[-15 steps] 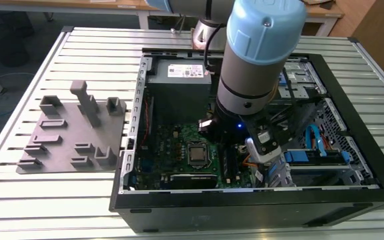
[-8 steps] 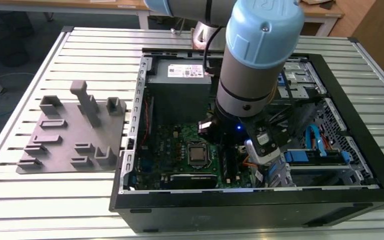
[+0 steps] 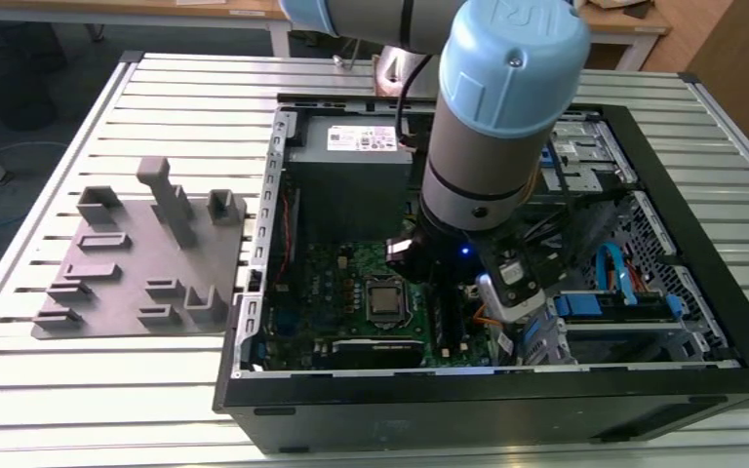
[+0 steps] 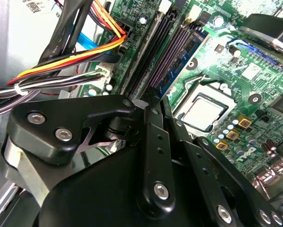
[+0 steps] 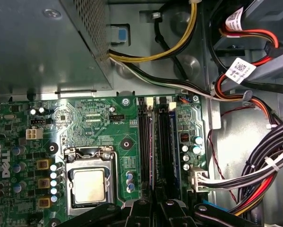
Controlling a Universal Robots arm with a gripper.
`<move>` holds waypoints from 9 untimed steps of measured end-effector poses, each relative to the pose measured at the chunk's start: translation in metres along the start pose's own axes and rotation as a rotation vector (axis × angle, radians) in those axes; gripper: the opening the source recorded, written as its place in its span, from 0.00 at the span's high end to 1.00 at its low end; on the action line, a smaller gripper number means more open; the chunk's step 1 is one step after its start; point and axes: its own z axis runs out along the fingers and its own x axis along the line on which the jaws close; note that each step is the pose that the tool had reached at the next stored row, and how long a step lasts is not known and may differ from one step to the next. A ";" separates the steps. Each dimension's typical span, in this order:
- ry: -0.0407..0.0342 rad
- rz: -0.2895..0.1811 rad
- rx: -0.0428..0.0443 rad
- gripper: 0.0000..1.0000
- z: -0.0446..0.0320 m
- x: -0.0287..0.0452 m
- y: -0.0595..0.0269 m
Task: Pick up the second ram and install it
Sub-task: 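Insert the second ram into the second slot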
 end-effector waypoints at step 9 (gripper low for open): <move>-0.0002 0.000 0.0011 0.89 0.0026 0.0006 0.0028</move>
